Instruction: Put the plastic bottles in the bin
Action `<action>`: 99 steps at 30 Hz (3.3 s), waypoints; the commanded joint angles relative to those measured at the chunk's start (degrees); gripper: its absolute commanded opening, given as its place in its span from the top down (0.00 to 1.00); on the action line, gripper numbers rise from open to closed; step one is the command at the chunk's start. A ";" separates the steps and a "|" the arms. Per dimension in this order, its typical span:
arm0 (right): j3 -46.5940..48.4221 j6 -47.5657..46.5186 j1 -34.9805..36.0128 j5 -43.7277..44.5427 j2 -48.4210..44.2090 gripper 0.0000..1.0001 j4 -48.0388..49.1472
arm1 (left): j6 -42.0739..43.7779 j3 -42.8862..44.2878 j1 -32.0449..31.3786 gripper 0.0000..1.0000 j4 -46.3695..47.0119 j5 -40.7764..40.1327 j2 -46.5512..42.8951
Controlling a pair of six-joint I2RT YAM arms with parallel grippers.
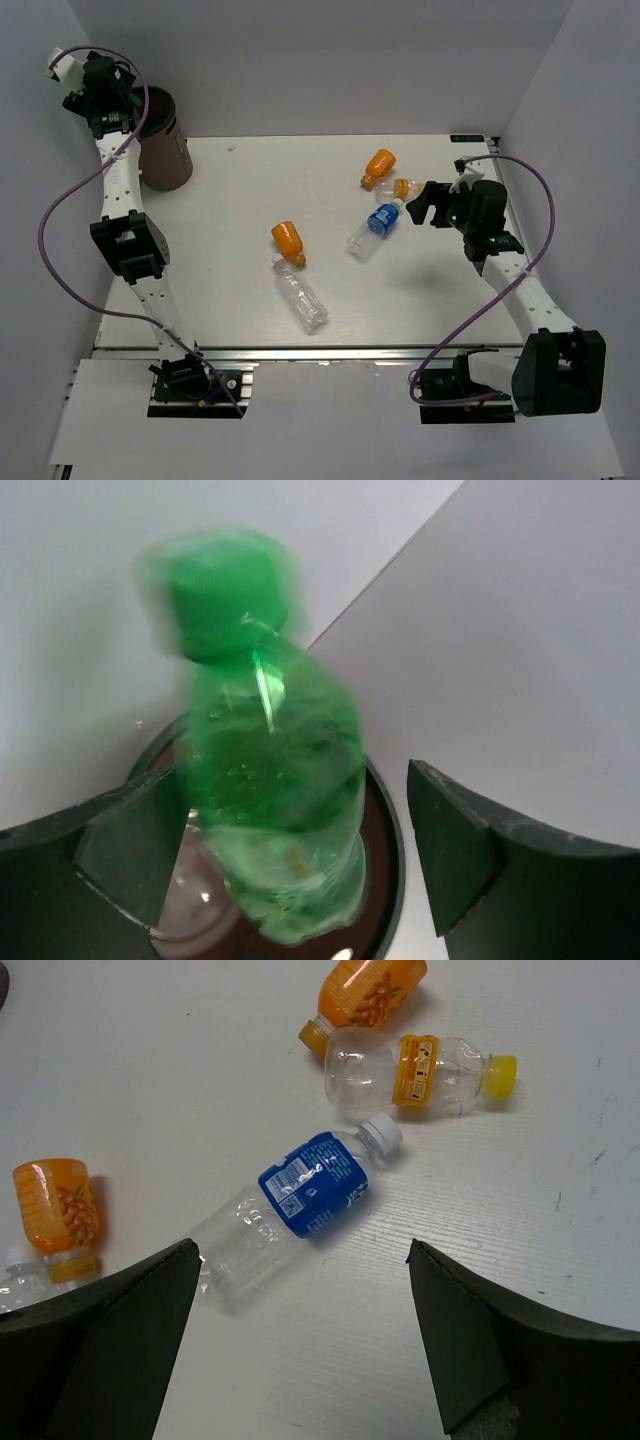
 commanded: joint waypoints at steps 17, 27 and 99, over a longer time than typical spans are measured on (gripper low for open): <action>1.48 1.98 0.04 -1.98 2.26 0.11 1.06 | -3.40 -56.82 -28.92 0.02 -4.36 5.66 -36.68; 1.48 2.42 0.04 -1.62 4.63 0.11 1.24 | -6.92 -68.39 -43.17 0.02 -6.66 13.30 -28.19; 1.31 -5.58 46.26 12.85 7.88 0.11 0.09 | -8.14 -67.65 -33.16 0.02 3.55 4.51 -44.15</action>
